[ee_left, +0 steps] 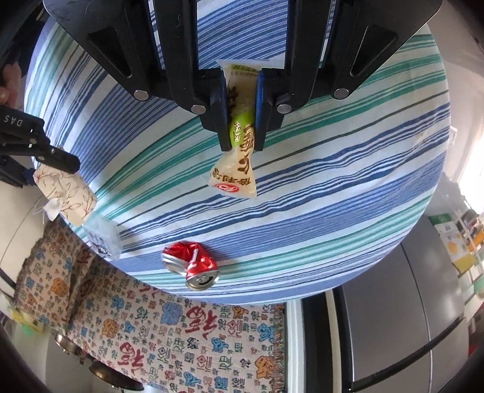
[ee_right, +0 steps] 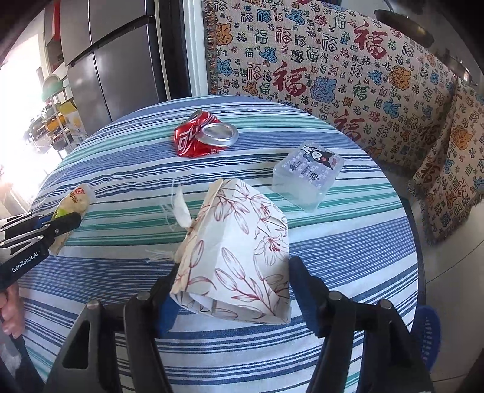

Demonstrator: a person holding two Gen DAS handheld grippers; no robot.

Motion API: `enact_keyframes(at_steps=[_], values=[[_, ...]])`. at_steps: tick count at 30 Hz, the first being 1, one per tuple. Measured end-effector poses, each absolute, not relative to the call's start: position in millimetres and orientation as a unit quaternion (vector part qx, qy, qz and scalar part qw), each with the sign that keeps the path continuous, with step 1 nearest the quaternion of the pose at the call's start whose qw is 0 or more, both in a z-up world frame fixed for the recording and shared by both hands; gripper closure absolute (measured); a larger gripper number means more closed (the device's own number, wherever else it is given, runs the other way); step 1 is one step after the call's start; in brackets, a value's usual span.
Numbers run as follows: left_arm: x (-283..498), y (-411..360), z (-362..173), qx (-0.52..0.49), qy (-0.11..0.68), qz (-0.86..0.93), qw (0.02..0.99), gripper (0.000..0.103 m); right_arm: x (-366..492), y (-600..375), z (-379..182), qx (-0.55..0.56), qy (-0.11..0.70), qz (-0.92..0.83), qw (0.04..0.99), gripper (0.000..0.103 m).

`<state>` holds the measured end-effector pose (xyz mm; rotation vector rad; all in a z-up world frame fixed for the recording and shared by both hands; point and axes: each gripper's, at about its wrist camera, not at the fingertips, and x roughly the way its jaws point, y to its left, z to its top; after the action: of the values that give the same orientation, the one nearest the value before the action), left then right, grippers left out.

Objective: Collect trash
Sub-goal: 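Grasp the patterned paper box with the right tool while the left tool holds the wrapper, then carry the snack wrapper to the blue basket while the right tool carries the paper box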

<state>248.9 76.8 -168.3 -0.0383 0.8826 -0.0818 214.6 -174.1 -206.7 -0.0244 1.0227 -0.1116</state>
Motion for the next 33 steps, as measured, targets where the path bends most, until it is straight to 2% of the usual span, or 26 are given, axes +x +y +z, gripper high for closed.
enact_keyframes(at_steps=[7,10,15,16,17,19,33], values=[[252,70,-176,-0.014,0.441,-0.038,0.896,0.090,211,-189,-224,-0.006,0.509,-0.061,0.859,0.034],[253,68,-177,-0.013,0.444,-0.040,0.895,0.090,213,-188,-225,-0.011,0.520,-0.064,0.852,0.028],[256,68,-180,-0.020,0.450,-0.042,0.892,0.090,223,-185,-219,-0.017,0.532,-0.056,0.845,0.026],[256,67,-180,-0.021,0.451,-0.043,0.891,0.090,225,-184,-220,-0.017,0.543,-0.052,0.838,0.033],[255,67,-180,-0.020,0.450,-0.044,0.892,0.090,226,-184,-219,-0.019,0.548,-0.053,0.835,0.048],[253,64,-177,-0.016,0.443,-0.046,0.895,0.090,224,-180,-209,-0.030,0.541,-0.048,0.839,0.061],[236,38,-146,-0.015,0.405,-0.072,0.911,0.090,196,-187,-165,-0.038,0.524,-0.026,0.850,0.061]])
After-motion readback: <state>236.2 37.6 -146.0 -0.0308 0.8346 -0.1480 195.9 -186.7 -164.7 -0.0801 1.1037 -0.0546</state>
